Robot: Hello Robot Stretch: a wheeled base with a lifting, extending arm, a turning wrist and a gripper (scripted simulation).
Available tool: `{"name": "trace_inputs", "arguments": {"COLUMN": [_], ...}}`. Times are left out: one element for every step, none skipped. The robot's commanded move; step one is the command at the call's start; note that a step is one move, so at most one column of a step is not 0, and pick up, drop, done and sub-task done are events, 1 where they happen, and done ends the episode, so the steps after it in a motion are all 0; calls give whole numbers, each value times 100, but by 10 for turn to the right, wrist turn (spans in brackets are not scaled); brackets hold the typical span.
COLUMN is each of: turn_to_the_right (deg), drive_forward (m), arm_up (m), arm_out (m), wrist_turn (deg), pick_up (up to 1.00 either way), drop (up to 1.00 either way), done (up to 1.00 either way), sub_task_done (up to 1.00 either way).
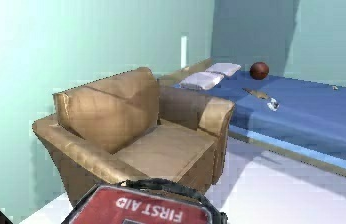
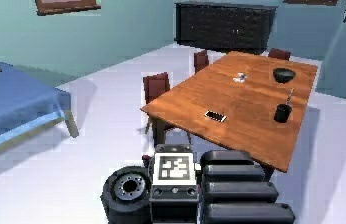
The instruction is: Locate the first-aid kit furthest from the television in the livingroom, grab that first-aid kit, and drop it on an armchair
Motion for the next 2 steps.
{"name": "trace_inputs", "arguments": {"turn_to_the_right": [360,0], "drive_forward": [0,100], "arm_up": [0,0], "arm_out": [0,0], "wrist_turn": [0,0], "pick_up": [0,0], "drop": [0,0], "done": [0,0], "sub_task_done": [0,0]}}
